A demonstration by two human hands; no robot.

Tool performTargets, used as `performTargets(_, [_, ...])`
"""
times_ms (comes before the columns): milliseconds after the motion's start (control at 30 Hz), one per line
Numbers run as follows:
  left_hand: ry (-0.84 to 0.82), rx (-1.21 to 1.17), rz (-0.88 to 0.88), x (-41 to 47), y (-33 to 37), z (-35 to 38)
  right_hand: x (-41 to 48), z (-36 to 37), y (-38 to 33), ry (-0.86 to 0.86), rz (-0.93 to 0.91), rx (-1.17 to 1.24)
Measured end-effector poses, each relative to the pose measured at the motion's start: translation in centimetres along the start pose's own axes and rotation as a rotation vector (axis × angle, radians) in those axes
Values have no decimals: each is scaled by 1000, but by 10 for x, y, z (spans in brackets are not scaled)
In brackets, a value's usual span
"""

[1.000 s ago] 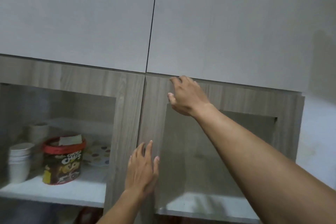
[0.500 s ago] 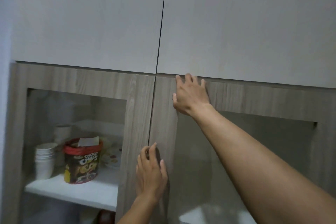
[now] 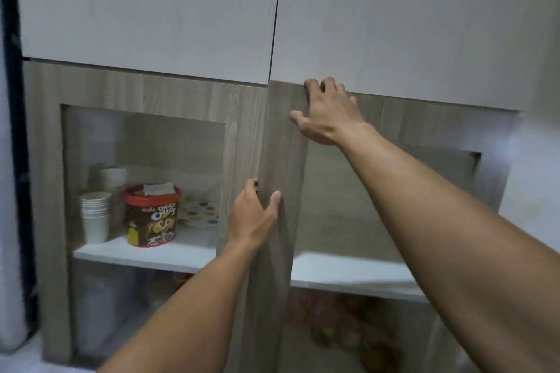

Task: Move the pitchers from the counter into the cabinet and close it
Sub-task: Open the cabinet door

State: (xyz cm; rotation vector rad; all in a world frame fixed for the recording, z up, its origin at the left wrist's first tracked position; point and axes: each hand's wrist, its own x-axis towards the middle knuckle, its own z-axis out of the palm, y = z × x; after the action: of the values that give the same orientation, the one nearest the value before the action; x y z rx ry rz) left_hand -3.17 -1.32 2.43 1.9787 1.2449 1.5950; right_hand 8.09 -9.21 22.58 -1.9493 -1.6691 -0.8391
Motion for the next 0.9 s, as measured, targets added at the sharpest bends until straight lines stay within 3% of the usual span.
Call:
performTargets(200, [-10, -86, 182, -68, 30, -51, -60, -69, -18, -68, 88, 54])
performTargets(433, [-91, -160, 336, -152, 90, -92, -145, -148, -25, 7, 177, 168])
performTargets(667, [-323, -324, 619, -226, 165, -98, -222, -236, 8, 109, 292, 11])
performTargets(767, [-396, -404, 624, -255, 199, -81, -250, -267, 22, 143, 338, -70])
performTargets(900, [-487, -501, 649, -289, 239, -52, -281, -304, 32, 60, 344, -336])
